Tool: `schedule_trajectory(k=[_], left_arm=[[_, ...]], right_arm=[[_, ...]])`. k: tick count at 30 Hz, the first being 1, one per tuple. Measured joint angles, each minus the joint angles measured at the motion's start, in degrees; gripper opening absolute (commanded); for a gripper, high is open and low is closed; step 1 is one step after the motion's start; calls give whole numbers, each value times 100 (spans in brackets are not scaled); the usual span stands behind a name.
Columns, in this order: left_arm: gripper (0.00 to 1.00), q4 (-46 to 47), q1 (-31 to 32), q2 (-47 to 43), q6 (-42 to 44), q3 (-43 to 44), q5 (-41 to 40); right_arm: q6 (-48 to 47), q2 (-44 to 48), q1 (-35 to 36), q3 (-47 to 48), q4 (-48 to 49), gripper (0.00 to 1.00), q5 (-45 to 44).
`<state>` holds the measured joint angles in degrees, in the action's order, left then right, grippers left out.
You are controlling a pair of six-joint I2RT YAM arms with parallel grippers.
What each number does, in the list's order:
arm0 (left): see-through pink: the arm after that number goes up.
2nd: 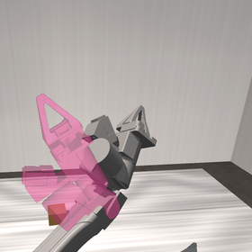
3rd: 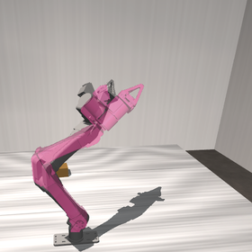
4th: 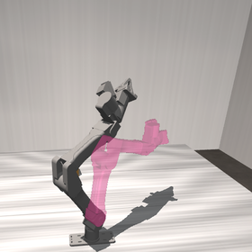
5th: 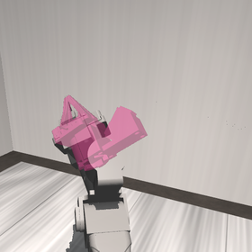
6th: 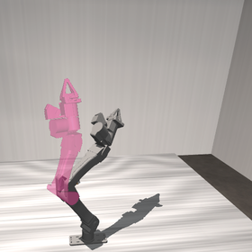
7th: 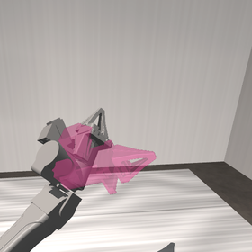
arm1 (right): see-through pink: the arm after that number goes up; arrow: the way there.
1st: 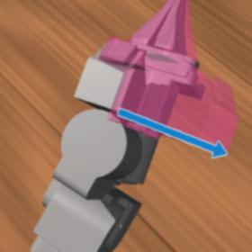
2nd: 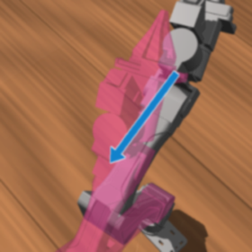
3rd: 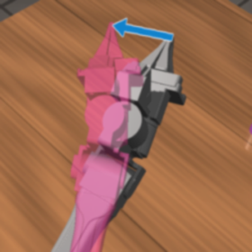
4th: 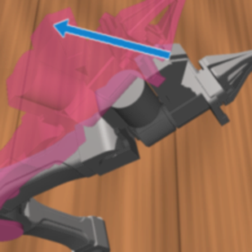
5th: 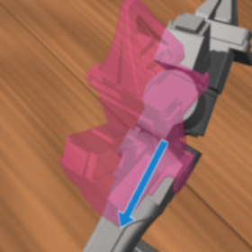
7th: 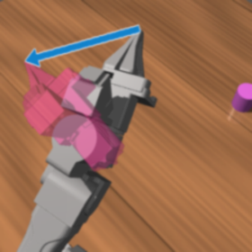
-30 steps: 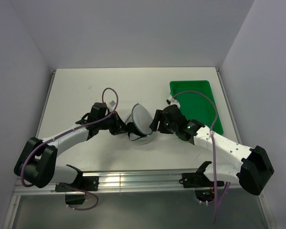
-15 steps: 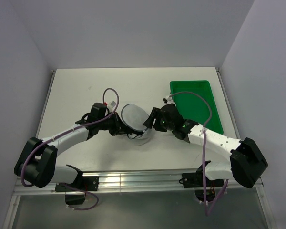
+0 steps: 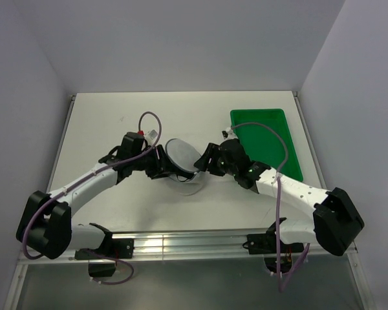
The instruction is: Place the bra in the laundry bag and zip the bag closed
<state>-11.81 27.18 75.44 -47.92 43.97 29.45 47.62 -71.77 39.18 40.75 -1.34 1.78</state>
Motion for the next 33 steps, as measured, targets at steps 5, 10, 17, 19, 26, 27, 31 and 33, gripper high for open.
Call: schedule_trajectory(k=[5,10,17,19,26,27,31,33], left_arm=[[52,-234,0,-256,96,133,-197],[52,-426,0,-494,170,127,-321],[51,-573,2,-953,177,-61,-503],[51,-662,17,-1086,177,-68,-570],[51,-935,682,-1528,179,17,-1318],[50,-968,791,-1576,177,42,-1432],[48,-997,1198,-1644,175,190,-1875],[48,-997,1368,-1613,173,236,-2041]], right_arm=[[173,339,-2,-2,-251,66,15],[428,640,-4,-17,-393,70,142],[815,903,-7,-372,-503,70,216],[898,951,-7,-531,-549,70,216],[1266,964,-7,-848,-501,70,214],[1335,981,-7,-890,-476,70,208],[1641,1226,-7,-1032,-413,71,105],[1762,1368,-13,-1049,-420,71,35]])
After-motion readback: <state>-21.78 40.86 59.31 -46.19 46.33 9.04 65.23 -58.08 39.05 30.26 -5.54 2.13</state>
